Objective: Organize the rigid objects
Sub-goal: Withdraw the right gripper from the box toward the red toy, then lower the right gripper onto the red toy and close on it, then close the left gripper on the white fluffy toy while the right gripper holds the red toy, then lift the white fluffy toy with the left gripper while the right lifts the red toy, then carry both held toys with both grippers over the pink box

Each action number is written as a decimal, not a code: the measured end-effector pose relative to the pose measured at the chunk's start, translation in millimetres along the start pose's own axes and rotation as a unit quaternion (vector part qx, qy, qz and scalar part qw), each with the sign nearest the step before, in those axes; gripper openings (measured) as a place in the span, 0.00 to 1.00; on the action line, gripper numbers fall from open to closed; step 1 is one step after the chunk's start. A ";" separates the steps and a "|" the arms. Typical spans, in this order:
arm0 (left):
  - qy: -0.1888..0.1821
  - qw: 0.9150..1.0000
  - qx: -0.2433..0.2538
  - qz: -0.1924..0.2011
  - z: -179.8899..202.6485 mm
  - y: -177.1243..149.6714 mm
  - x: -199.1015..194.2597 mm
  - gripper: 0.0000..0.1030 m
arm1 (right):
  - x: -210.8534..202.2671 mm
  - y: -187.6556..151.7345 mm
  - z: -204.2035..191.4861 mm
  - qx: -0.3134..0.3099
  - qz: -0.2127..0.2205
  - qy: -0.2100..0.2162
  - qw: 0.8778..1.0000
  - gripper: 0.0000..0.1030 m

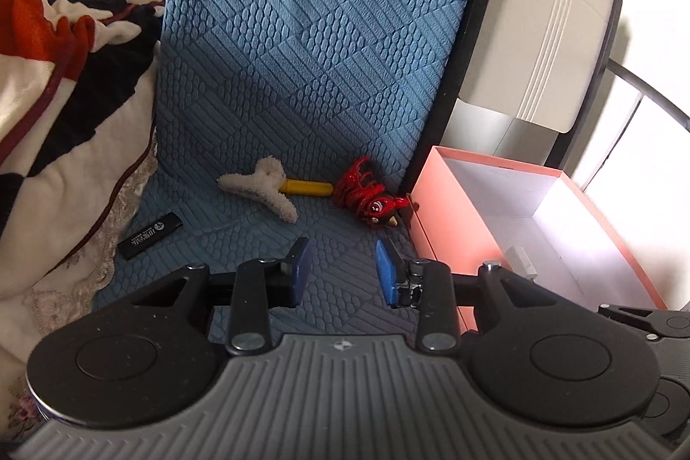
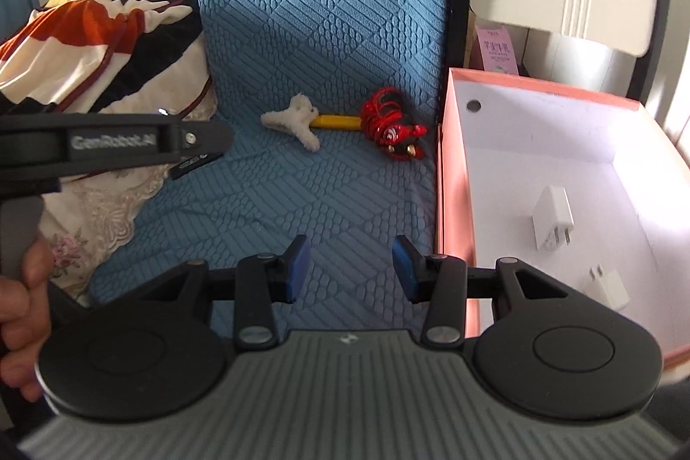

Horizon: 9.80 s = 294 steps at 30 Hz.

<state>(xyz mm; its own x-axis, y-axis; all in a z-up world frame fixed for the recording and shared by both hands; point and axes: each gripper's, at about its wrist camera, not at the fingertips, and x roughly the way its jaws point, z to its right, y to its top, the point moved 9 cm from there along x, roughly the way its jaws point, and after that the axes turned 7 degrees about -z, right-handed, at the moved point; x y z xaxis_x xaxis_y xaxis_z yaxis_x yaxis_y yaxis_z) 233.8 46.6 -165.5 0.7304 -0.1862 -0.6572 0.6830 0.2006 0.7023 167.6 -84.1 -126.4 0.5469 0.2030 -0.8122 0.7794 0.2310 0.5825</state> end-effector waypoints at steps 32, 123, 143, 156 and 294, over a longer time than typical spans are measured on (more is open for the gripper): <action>-0.010 0.991 -0.106 -0.085 -104.0 42.9 142.2 0.47 | 118.1 103.8 -9.1 -0.093 0.008 -0.007 0.996 0.44; -0.014 0.973 -0.160 -0.165 -85.2 -29.5 157.1 0.14 | 131.7 30.9 -2.7 -0.095 -0.075 -0.004 0.993 0.53; 0.009 0.970 -0.169 -0.172 -58.6 -106.7 76.6 0.14 | 78.1 -36.8 -20.1 -0.065 -0.103 0.037 0.992 0.53; -0.027 0.962 -0.222 -0.158 -71.0 -95.6 82.9 0.53 | 102.4 -30.2 -12.2 -0.001 -0.126 0.033 0.992 0.53; -0.136 0.990 -0.018 -0.036 136.9 70.4 6.1 0.57 | -74.9 65.1 145.5 0.019 0.047 -0.039 0.998 0.60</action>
<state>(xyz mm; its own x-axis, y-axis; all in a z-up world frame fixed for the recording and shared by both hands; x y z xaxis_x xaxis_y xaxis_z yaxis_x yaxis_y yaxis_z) 286.6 -72.1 -82.6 0.6566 -0.4525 -0.6034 0.7361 0.2103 0.6434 221.9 -222.8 -32.3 0.6389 0.1472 -0.7550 0.7337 0.1782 0.6556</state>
